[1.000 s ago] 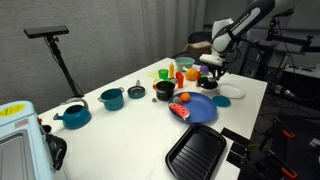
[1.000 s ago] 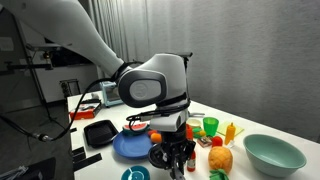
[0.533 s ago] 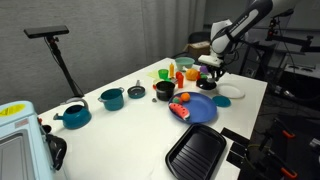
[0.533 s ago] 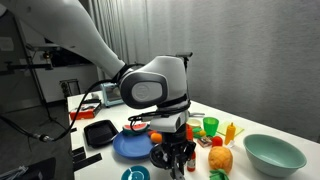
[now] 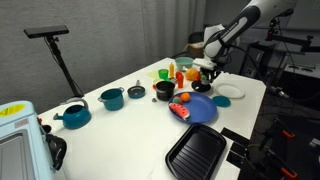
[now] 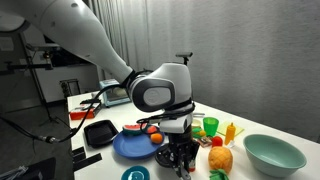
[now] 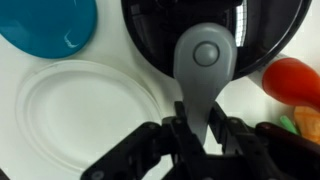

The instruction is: Uncover the small black pot

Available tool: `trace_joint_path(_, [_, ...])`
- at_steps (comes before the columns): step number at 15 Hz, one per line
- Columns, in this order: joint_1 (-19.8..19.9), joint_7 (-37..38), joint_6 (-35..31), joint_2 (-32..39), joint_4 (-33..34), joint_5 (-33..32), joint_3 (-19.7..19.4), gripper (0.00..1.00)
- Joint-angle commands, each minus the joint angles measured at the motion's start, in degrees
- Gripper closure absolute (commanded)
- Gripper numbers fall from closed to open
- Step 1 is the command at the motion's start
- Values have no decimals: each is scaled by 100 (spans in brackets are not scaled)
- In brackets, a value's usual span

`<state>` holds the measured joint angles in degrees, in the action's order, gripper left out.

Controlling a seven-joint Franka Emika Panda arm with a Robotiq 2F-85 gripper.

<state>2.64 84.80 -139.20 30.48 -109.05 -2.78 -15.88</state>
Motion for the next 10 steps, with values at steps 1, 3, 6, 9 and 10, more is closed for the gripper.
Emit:
trace_joint_path(1, [80,-104,270,334,410,122,123,93])
trace_joint_path(3, [87,-132,367,409,426,134,129,93])
trace_joint_path(6, [90,-119,469,442,434,118,92,93])
trace_joint_path(9, [8,-19,328,401,278,43,51,71])
trace_joint_path(10, [9,-19,335,402,287,43,51,71])
